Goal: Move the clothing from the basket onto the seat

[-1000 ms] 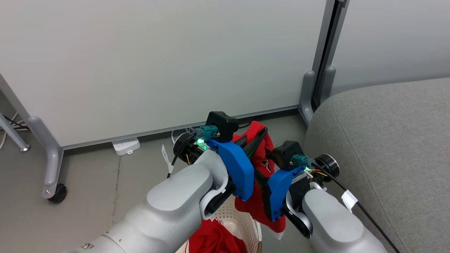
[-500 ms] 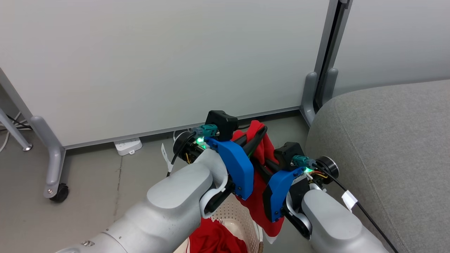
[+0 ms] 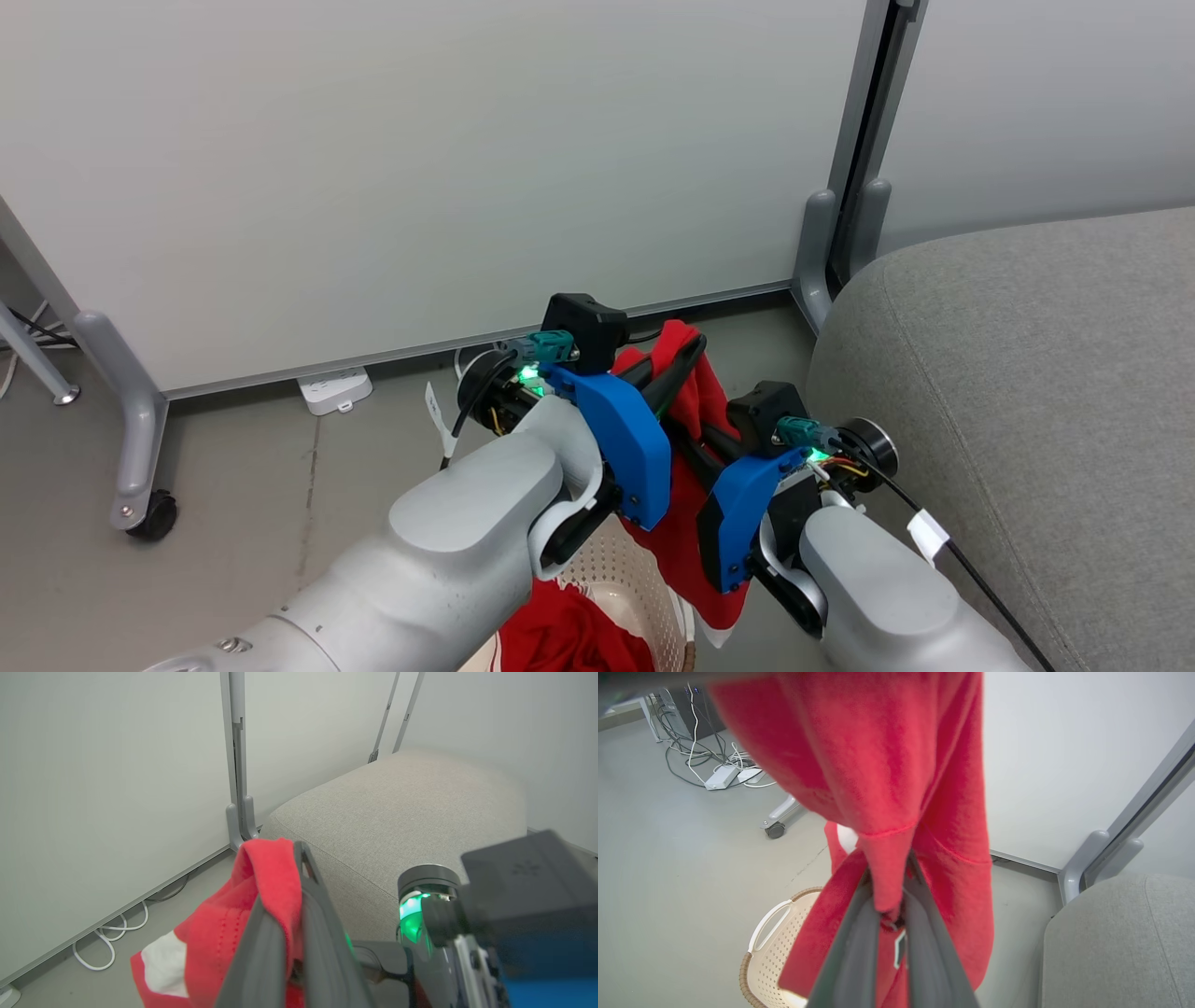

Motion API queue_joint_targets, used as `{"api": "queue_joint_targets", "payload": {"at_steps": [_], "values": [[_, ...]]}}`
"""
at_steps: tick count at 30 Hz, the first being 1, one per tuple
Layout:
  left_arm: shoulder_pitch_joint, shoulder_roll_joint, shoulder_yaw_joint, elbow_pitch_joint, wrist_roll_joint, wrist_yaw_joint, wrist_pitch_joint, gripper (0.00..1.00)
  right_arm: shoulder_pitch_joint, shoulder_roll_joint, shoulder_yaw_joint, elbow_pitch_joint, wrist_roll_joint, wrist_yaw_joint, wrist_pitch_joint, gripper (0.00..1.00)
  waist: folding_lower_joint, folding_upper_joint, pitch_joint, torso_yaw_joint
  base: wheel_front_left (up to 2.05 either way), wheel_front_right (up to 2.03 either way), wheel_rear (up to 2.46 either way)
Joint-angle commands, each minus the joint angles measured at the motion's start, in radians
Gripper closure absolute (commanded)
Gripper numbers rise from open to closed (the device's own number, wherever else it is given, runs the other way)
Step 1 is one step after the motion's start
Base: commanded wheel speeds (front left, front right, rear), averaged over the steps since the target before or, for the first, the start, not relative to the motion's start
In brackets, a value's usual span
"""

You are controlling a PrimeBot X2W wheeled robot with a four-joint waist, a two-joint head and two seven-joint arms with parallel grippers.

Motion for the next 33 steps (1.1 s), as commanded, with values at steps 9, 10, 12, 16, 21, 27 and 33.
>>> {"api": "queue_joint_targets", "payload": {"at_steps": [9,10,12,16,21,27,33], "values": [[-0.032,0.001,-0.005,0.008,-0.009,0.004,-0.025,0.96,-0.016,-0.002,0.021,0.020,0.017,0.000,-0.014,1.00,0.0000,-0.0001,-0.003,-0.001,0.00,0.00,0.00],[-0.033,0.001,-0.006,0.008,-0.006,0.006,-0.031,0.16,-0.016,-0.002,0.023,0.021,0.018,0.000,-0.016,1.00,0.0000,-0.0001,-0.003,-0.001,0.00,0.00,0.00],[-0.032,0.001,-0.008,0.010,-0.002,0.009,-0.039,0.00,-0.020,-0.002,0.027,0.021,0.022,0.000,-0.020,1.00,0.0000,-0.0001,-0.003,0.000,0.00,0.00,0.00],[-0.027,0.002,-0.011,0.013,-0.003,0.008,-0.040,0.00,-0.027,-0.002,0.034,0.025,0.024,0.000,-0.027,1.00,0.0000,-0.0001,-0.003,0.000,0.00,0.00,0.00],[-0.021,0.002,-0.013,0.016,0.000,0.004,-0.048,0.00,-0.030,-0.002,0.040,0.029,0.029,0.000,-0.028,1.00,0.0000,-0.0001,-0.003,0.000,0.00,0.00,0.00],[0.018,0.008,-0.004,0.043,0.026,-0.020,-0.102,0.00,-0.028,-0.002,0.036,0.038,0.026,0.000,-0.044,1.00,0.0000,-0.0001,-0.002,-0.001,0.00,0.00,0.00],[0.106,0.076,0.113,-0.038,0.135,-0.036,-0.118,0.00,-0.020,-0.002,0.010,0.054,0.010,0.000,-0.063,1.00,0.0000,-0.0001,0.004,-0.001,0.00,0.00,0.00]]}}
